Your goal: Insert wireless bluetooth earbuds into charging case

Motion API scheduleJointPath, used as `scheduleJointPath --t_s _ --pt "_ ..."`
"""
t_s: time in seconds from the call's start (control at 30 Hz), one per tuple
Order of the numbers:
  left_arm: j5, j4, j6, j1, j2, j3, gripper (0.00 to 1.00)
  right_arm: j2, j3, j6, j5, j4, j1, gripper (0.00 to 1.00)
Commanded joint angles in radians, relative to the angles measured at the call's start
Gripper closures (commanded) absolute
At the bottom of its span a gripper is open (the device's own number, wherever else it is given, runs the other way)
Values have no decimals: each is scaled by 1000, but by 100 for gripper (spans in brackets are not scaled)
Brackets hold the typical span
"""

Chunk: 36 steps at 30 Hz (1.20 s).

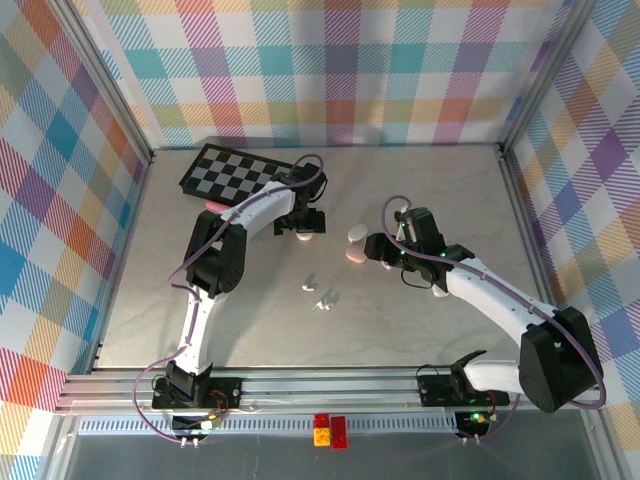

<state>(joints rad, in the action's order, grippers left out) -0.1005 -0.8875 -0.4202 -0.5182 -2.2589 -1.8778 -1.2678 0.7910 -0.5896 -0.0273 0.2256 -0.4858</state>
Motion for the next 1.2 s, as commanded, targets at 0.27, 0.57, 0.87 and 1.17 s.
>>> scheduleJointPath --t_s 0.27,0.57,0.87,1.17 --pt "29 -22 -37 12 -82 -68 29 -28 8 -5 -20 -26 -10 33" --pt "44 7 -53 15 -105 -61 49 -25 10 -6 -26 -29 -14 33" --pt "89 106 -151 15 63 94 55 8 -10 32 -21 -75 -34 32" --pt "236 356 -440 15 405 396 55 18 -50 65 -18 -289 -137 31"
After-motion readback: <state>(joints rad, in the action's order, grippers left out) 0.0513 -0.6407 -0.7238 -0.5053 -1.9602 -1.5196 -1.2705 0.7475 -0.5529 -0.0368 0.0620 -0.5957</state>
